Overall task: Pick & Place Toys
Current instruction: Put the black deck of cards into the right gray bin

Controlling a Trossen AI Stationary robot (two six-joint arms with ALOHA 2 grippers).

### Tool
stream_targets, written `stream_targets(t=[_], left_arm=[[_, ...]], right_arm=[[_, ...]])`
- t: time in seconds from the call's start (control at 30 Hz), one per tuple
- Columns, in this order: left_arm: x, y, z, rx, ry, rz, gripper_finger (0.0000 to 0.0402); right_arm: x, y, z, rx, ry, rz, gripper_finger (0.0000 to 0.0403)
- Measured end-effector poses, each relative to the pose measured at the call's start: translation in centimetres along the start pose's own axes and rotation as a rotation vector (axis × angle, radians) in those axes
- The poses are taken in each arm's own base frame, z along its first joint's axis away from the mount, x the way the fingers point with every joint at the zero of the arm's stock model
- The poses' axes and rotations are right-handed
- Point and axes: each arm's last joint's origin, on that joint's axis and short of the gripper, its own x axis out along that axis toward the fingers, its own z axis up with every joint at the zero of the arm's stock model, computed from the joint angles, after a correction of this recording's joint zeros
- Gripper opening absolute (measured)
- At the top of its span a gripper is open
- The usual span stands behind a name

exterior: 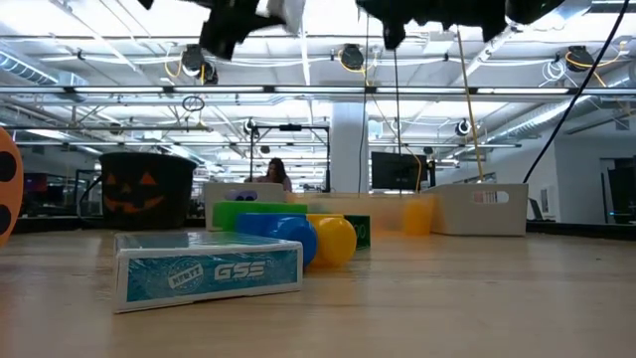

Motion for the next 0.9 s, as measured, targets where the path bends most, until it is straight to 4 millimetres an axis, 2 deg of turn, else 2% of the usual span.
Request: stream_targets(t=[0.17,0.37,0.5,0.7,0.9], left_arm=[[0.7,-0.8,0.3,-0.009,0.059,-0.131,0.0335],[2.2,-0.9,0.6,-0.043,0.172,-0.258,0.0304],[3.4,-0.3,0.7,-0.082,0.245,-0.291,0.0304],[5.5,0.0,0.8,-0.103,0.363,-0.291,0.0338],[7.6,-0.7,1.6,-0.069,0.449,-0.312,0.0312]], right_arm=[[0.1,0.1,1.0,0.076,-0.088,0.112,0.0162],[0.4,-0.3,0.6,0.096,-0.08,0.107,0.0162],[0.9,-0.8,-0.1,0.134,-0.067,0.079,0.0162],[1.4,-1.2,-0.6,0.19,-0.063,0.091,0.0162],[1.6,-0.6,-0.3,0.233,-0.071,0.216,0.0162]])
